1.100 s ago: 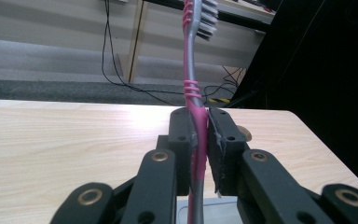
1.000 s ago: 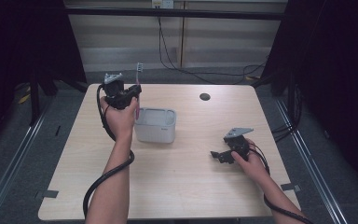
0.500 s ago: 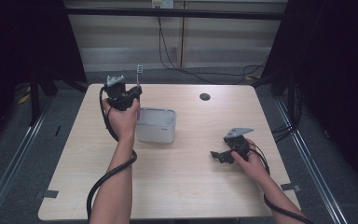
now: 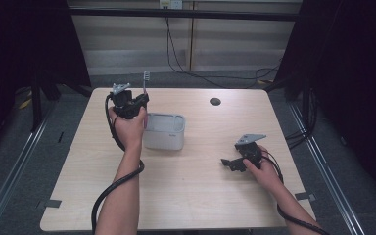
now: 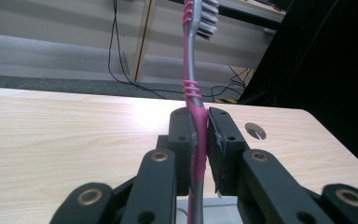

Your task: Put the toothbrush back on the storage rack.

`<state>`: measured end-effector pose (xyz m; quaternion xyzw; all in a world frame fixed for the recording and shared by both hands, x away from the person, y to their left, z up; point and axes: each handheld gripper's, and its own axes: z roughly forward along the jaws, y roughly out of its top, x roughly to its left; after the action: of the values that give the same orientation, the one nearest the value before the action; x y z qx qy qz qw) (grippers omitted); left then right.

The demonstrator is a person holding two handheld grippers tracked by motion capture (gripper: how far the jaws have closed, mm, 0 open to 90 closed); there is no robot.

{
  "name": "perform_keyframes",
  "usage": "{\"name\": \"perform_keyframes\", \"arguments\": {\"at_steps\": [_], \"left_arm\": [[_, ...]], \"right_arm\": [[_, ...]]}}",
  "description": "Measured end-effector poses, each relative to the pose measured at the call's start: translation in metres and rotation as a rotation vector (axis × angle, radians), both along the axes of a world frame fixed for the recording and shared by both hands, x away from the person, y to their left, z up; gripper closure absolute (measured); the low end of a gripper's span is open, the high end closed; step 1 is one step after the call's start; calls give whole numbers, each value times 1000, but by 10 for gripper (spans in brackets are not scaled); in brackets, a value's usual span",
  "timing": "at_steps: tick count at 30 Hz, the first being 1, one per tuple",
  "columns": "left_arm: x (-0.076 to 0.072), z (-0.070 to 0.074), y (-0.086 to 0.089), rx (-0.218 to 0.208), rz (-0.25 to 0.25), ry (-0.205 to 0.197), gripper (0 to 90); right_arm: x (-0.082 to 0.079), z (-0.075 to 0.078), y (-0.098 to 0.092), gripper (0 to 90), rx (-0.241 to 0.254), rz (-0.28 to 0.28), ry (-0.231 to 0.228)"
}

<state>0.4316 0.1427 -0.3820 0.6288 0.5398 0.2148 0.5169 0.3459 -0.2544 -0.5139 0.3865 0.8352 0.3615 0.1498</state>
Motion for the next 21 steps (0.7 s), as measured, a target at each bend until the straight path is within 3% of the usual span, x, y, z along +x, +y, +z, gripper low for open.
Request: {"name": "perform_keyframes", "arguments": {"at_steps": [18,21], "left_arm": [[-2,-7,0,19,-13,-9,803],[-4,-6,1,22,-20,-15,854]], "right_arm": [[0,0,0,112,0,2,0],[0,0,0,113,1,2,0]]}}
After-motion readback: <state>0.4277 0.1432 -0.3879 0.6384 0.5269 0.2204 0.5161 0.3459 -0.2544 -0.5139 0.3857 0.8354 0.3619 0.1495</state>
